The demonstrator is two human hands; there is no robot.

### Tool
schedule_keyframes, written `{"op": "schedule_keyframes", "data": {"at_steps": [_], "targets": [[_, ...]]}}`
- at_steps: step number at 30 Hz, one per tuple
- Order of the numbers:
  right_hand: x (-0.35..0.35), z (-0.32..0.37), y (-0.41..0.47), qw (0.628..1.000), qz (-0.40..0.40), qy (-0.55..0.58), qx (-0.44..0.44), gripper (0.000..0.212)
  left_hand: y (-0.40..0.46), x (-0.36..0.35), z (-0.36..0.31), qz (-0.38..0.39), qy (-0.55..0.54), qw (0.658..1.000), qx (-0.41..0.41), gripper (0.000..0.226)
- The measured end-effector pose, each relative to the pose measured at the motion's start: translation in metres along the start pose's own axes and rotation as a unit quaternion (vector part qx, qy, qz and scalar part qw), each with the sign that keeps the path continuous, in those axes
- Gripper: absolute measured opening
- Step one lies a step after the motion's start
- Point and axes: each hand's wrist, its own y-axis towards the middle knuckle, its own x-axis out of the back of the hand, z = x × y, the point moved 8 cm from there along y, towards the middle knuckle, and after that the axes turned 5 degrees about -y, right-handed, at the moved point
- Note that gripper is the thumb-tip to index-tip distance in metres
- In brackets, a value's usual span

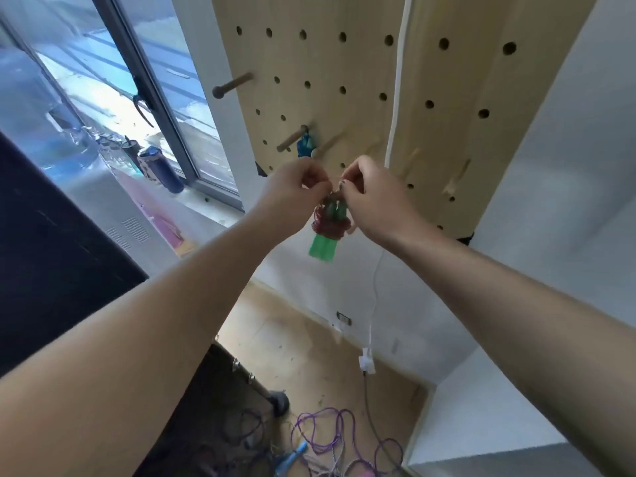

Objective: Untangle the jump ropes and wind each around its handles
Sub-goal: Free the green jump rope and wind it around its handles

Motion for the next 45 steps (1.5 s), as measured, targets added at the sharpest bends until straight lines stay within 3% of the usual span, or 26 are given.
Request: {"op": "schedule_keyframes", "data": {"at_steps": [6,10,14,19,24,28,31,36,41,45], "targets": [[-0.028,0.009,0.049,0.996,0.002,-0.086,0.032,0.01,0.055,0.013,0.032,-0.004,0.076,0.996,0.036,0.019],[-0.052,0.01,0.083,0.991,-0.011,-0.132,0.014,0.003,0.088,0.015,0.056,-0.005,0.071,0.996,0.056,0.017],[-0.063,0.001,0.104,0.989,-0.022,-0.143,-0.024,0.017,0.116,0.009,0.068,-0.007,0.076,0.996,0.048,0.011],[-0.066,-0.006,0.119,0.985,-0.05,-0.158,-0.044,0.02,0.135,0.001,0.062,-0.036,0.122,0.992,0.0,0.009],[-0.07,-0.009,0.127,0.988,-0.03,-0.137,-0.072,0.016,0.146,-0.002,0.066,-0.009,0.122,0.992,0.011,0.011],[-0.069,-0.013,0.137,0.988,-0.016,-0.104,-0.11,0.011,0.154,-0.002,0.075,0.039,0.075,0.995,0.044,0.019],[-0.068,-0.011,0.144,0.986,0.001,-0.131,-0.107,0.003,0.156,-0.004,0.083,0.065,-0.002,0.993,0.101,0.021],[-0.067,-0.008,0.148,0.985,0.005,-0.148,-0.09,0.002,0.16,-0.005,0.089,0.077,-0.038,0.986,0.144,0.016],[-0.066,-0.011,0.148,0.989,-0.006,-0.123,-0.078,0.01,0.164,-0.006,0.066,0.062,0.189,0.98,0.017,0.021],[-0.067,-0.011,0.142,0.991,-0.019,-0.11,-0.072,0.011,0.165,-0.013,0.081,0.078,0.143,0.986,0.042,0.017]]}}
